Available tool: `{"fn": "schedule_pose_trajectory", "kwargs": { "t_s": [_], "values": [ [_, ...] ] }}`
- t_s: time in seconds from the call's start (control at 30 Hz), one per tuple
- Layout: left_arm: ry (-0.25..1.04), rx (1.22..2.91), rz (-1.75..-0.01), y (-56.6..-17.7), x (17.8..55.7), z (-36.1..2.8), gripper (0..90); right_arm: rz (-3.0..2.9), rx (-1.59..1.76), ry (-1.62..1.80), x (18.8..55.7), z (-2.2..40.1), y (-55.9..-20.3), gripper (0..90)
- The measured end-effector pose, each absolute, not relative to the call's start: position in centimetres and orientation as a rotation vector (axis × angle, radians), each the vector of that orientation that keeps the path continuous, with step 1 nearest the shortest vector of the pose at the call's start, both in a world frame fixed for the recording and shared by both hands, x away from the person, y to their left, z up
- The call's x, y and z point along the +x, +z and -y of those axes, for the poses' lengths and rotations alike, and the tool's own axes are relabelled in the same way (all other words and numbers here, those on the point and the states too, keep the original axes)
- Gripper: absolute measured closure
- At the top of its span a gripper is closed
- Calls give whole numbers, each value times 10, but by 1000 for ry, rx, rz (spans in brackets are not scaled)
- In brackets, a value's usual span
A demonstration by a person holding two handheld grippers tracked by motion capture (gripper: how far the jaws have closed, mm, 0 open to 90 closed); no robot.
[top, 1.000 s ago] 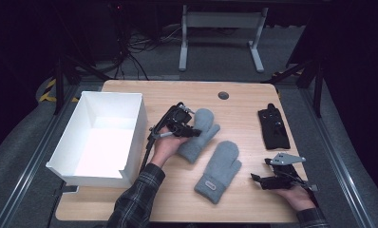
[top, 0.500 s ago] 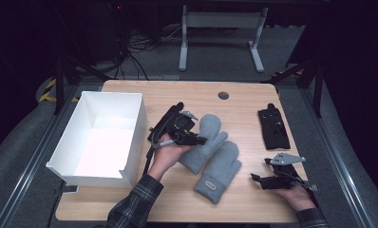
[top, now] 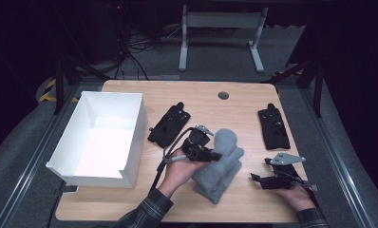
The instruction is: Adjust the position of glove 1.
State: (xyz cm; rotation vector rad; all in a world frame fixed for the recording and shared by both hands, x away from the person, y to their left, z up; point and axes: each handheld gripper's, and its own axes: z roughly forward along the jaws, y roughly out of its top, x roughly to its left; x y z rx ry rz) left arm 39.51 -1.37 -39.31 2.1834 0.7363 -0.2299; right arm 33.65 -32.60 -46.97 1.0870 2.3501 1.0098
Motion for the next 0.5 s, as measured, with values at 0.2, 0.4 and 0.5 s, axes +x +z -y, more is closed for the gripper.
{"fn": "schedule_pose_trajectory", "kwargs": {
  "t_s": [0.2,0.4,0.5],
  "values": [
    [-250,2182,-764,-410,394,25,785,-2350,1087,1010,337,326,-470,140],
    [-234,2200,-777,-422,394,29,737,-2350,1088,1010,337,326,-470,141],
    [-181,2216,-761,-418,394,29,623,-2350,1088,1010,337,326,-470,140]
  ]
}}
